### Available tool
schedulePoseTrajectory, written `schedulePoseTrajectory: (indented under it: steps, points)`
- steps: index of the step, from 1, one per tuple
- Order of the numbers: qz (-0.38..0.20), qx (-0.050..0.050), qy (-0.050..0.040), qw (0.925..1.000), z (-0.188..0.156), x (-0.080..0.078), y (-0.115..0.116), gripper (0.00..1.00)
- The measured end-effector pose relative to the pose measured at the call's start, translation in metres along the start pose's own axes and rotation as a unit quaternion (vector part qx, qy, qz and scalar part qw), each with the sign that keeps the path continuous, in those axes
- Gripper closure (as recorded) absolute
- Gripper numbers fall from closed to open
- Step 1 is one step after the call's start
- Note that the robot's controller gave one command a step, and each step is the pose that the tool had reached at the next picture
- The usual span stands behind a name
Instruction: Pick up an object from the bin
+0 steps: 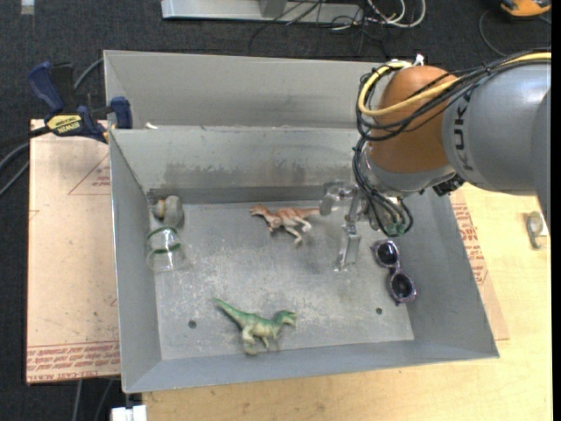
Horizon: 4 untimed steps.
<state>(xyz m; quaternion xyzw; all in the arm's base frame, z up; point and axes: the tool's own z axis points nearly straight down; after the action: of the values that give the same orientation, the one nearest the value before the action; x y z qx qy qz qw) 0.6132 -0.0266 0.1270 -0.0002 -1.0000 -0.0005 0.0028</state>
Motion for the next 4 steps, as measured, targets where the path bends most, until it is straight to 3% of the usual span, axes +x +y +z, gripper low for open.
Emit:
schedulePoseTrajectory:
  steps: [1, 2, 3, 4]
  points:
    - [0.000, 0.000, -0.0036, 1.0000, -0.005, -0.002, 0.000, 0.00]
    - [0.047, -0.001, -0.0004, 0.9989, 0.060, -0.038, 0.023, 0.00]
    - [-0.032, 0.000, -0.0052, 0.9995, 0.044, -0.032, 0.047, 1.00]
    - [-0.032, 0.000, -0.0052, 0.9995, 0.044, -0.032, 0.047, 1.00]
